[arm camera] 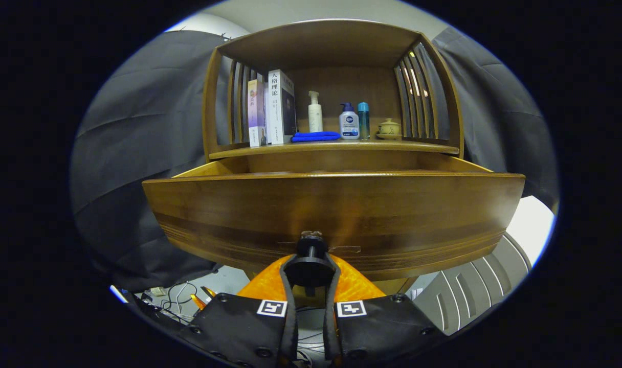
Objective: Pull open the drawer, take out the items inside it, and place them on the countertop above the cabinet.
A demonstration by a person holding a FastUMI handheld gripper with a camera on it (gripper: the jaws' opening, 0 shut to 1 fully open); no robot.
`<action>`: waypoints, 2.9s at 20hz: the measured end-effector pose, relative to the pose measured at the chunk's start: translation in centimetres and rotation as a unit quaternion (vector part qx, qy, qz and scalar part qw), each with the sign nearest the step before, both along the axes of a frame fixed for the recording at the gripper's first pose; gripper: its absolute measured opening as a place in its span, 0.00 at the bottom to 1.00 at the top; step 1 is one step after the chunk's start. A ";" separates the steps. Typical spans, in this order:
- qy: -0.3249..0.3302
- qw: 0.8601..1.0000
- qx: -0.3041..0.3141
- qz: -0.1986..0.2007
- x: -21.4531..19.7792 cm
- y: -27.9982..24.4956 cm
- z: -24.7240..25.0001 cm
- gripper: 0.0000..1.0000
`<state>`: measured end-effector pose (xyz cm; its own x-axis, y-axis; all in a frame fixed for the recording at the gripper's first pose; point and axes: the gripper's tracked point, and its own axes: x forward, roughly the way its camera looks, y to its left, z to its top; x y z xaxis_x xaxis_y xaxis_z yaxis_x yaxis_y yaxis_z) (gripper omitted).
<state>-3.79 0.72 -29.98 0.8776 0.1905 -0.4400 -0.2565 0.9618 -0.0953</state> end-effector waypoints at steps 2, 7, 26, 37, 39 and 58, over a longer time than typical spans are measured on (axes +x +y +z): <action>0.000 1.000 -0.003 0.005 -0.8 0.0 0.0 0.21; 0.010 1.000 -0.001 0.009 -1.4 0.2 -0.2 0.22; 0.019 1.000 -0.003 0.016 -1.1 -5.4 12.8 0.99; 0.131 0.990 -0.029 0.037 9.1 -1.2 13.4 0.98; 0.173 0.983 -0.037 0.044 9.8 0.1 11.9 0.98; 0.355 0.927 -0.119 -0.015 13.7 1.6 1.3 0.98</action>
<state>9.95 2.34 -28.72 0.3540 -0.0054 -0.9352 -0.3091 0.9431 -0.1224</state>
